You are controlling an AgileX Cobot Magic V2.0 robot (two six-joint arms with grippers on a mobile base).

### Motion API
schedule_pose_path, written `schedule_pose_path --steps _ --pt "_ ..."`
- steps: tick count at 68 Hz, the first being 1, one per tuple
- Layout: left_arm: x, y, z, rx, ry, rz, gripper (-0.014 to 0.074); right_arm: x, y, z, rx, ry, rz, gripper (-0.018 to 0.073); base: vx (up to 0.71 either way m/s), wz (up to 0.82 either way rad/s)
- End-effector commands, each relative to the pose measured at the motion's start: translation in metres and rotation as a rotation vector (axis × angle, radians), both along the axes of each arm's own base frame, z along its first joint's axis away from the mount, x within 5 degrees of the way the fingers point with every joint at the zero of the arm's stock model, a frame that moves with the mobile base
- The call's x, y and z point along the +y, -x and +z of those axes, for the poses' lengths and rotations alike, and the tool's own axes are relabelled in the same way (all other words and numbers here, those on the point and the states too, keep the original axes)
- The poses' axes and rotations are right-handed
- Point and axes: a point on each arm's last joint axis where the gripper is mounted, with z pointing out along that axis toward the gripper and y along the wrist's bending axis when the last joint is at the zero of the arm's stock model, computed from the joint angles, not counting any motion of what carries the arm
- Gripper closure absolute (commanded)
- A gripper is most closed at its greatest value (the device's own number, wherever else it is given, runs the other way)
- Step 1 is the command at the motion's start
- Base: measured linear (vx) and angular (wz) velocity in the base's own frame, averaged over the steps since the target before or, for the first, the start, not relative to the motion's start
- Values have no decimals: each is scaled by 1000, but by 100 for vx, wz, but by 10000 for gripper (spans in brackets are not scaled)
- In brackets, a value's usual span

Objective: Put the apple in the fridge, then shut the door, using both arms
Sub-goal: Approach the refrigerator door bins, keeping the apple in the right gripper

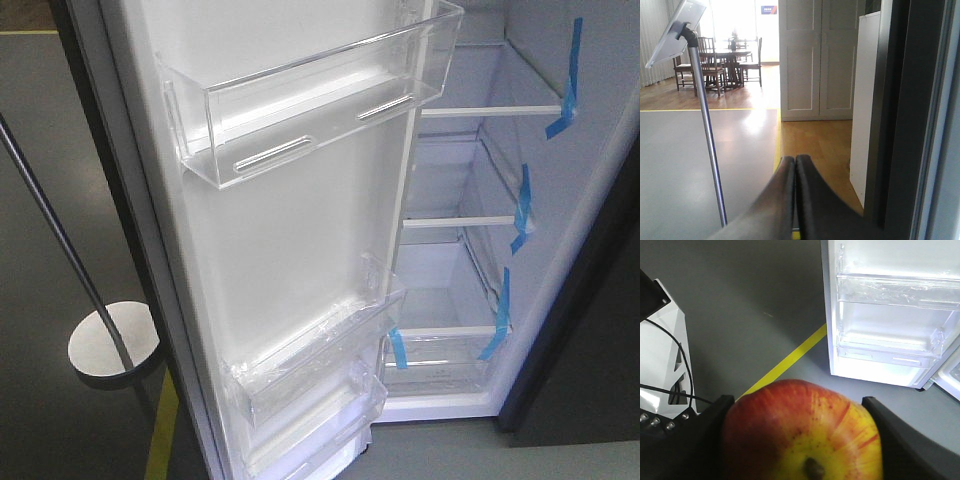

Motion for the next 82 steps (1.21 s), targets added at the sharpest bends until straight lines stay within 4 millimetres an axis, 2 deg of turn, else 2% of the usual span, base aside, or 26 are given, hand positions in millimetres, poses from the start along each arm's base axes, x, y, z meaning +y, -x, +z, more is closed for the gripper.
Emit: schedule_pose_path --steps 1,82 --pt "0 1 5 -83 14 4 603 2 -3 12 -51 -62 -11 367 2 -5" --pt "0 1 5 -83 14 4 603 2 -4 12 -63 -62 -16 367 0 0"
